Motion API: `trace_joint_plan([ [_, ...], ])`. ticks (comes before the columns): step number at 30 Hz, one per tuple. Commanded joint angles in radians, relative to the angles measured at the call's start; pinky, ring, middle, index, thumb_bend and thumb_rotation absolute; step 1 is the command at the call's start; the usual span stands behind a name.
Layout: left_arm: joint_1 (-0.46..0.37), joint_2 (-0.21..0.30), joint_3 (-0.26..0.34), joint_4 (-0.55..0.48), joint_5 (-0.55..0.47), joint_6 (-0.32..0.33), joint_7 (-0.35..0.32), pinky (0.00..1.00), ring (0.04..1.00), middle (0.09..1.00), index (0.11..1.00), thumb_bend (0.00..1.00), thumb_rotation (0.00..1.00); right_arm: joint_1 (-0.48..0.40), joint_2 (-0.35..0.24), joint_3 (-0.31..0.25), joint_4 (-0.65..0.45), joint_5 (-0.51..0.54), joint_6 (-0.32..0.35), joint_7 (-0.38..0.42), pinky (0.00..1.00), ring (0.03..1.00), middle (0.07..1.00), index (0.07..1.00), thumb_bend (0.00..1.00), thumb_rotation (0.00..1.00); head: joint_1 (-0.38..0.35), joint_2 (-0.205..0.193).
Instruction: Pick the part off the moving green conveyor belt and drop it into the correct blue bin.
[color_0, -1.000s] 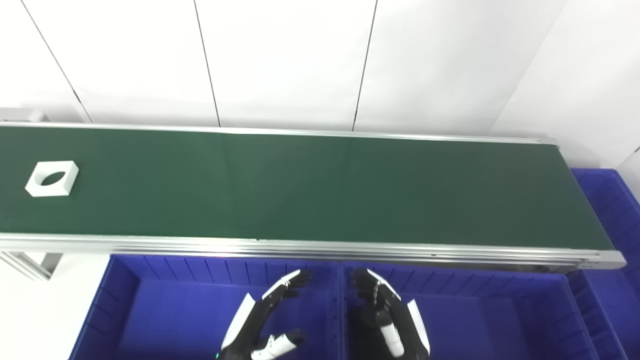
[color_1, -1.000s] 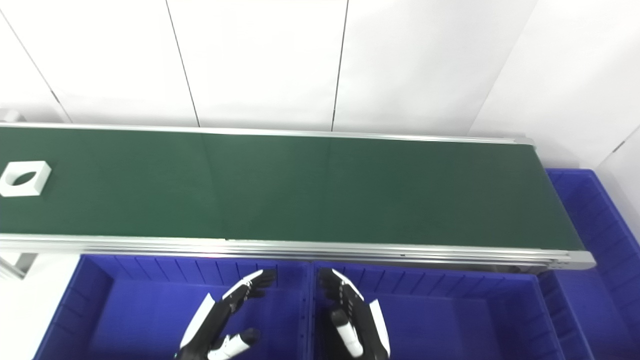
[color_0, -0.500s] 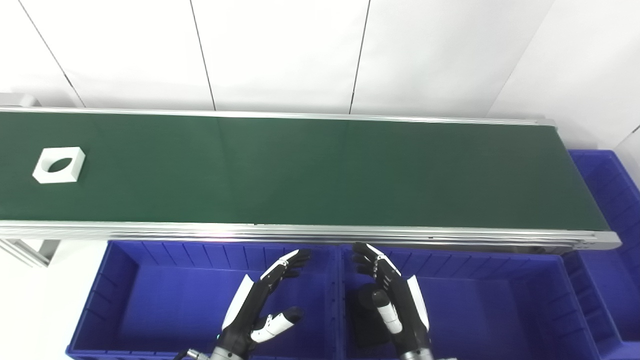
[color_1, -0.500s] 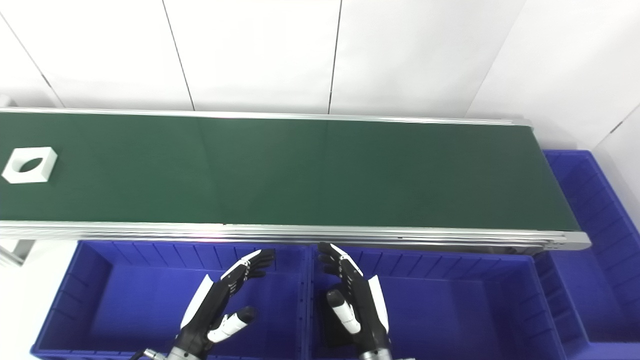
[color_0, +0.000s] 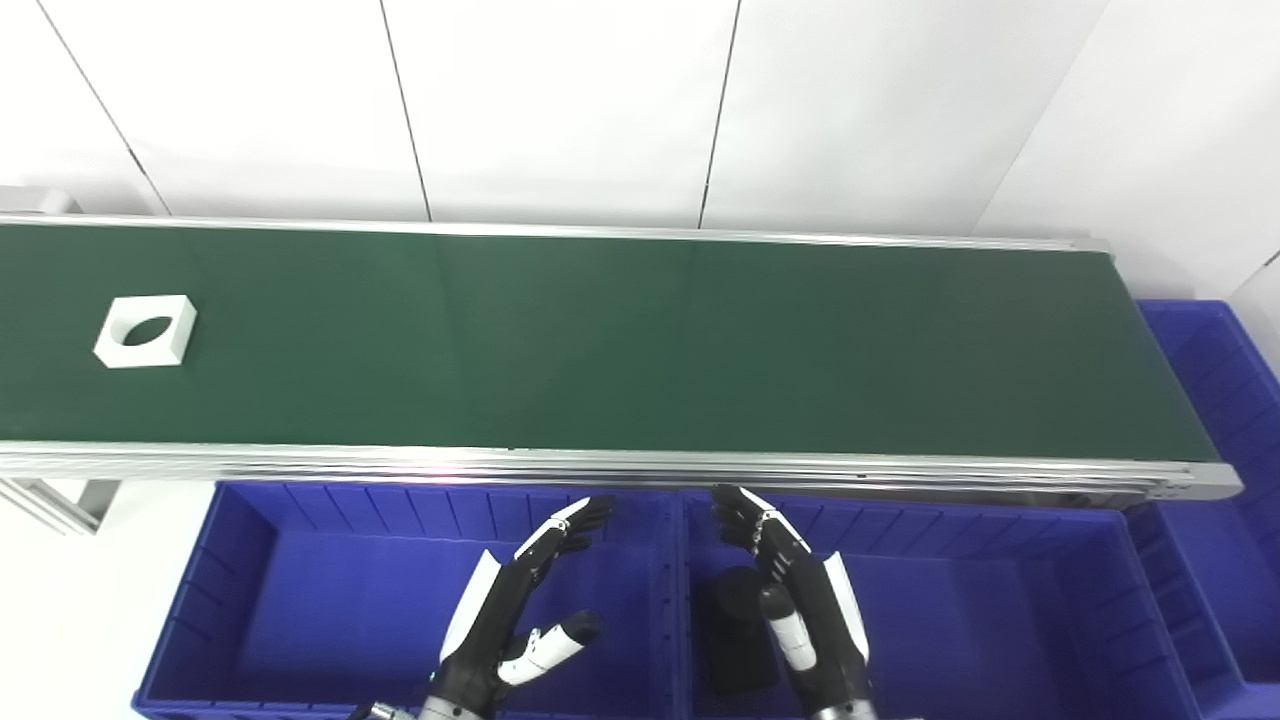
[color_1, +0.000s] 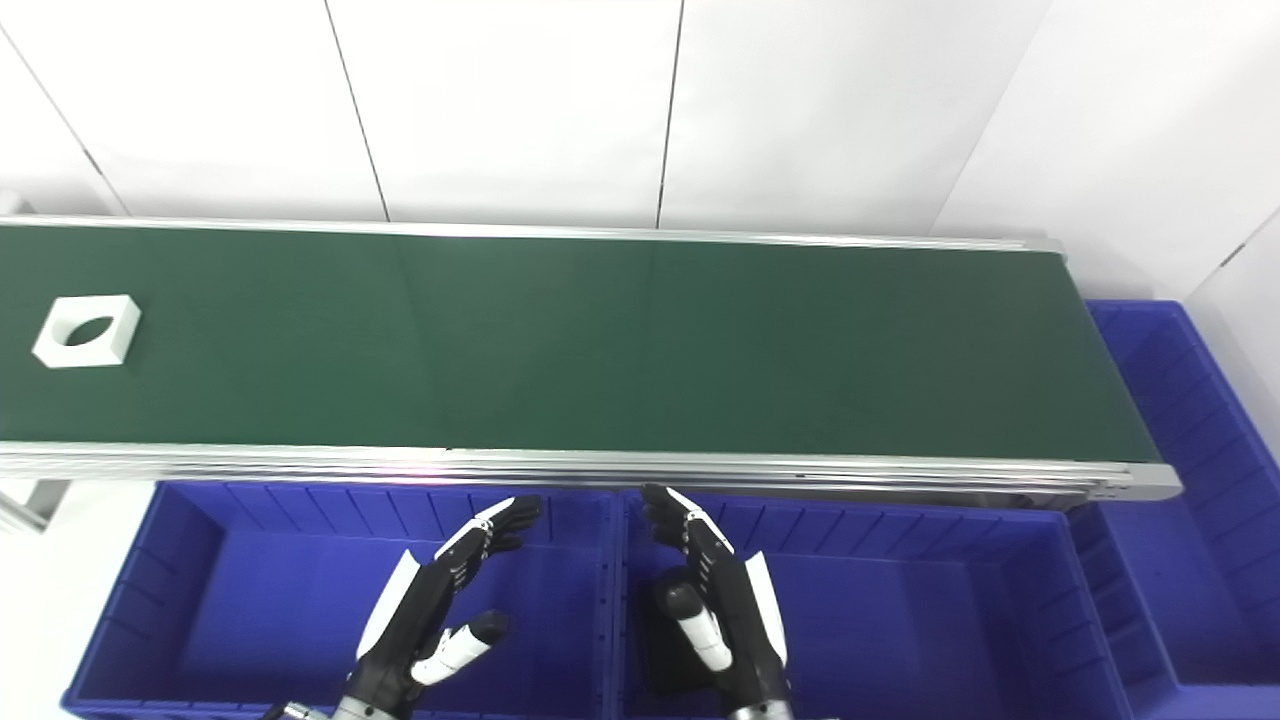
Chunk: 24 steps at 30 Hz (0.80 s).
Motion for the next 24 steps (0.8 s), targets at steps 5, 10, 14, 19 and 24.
trace_joint_plan([
  [5, -0.011, -0.018, -0.013, -0.009, -0.028, -0.034, 0.021, 0.83, 0.869, 0.867, 0.853, 0.82, 0.86, 0.003, -0.013, -0.014, -0.019, -0.011, -0.053, 0.016, 0.81, 0.843, 0.856, 0.836, 0.94, 0.98, 0.093, -0.039],
  [10, -0.026, -0.034, -0.054, 0.026, 0.035, -0.034, 0.071, 0.81, 0.853, 0.861, 0.85, 0.82, 0.86, 0.002, -0.041, -0.028, 0.021, 0.018, -0.053, 0.043, 0.82, 0.851, 0.866, 0.848, 0.93, 0.98, 0.229, -0.12],
  [14, -0.046, -0.048, -0.093, 0.072, 0.061, -0.034, 0.119, 0.8, 0.849, 0.858, 0.849, 0.81, 0.85, 0.008, -0.055, -0.047, 0.039, 0.029, -0.053, 0.065, 0.84, 0.864, 0.877, 0.858, 0.92, 1.0, 0.305, -0.182],
  [19, -0.077, -0.062, -0.143, 0.137, 0.042, -0.034, 0.17, 0.79, 0.833, 0.841, 0.825, 0.85, 0.81, 0.0, -0.065, -0.072, 0.073, 0.04, -0.053, 0.093, 0.85, 0.873, 0.884, 0.869, 0.94, 1.0, 0.371, -0.24],
  [24, -0.107, -0.07, -0.188, 0.189, 0.026, -0.034, 0.219, 0.75, 0.801, 0.819, 0.802, 0.87, 0.79, -0.014, -0.065, -0.099, 0.118, 0.049, -0.053, 0.124, 0.87, 0.884, 0.894, 0.884, 0.93, 1.0, 0.424, -0.307],
])
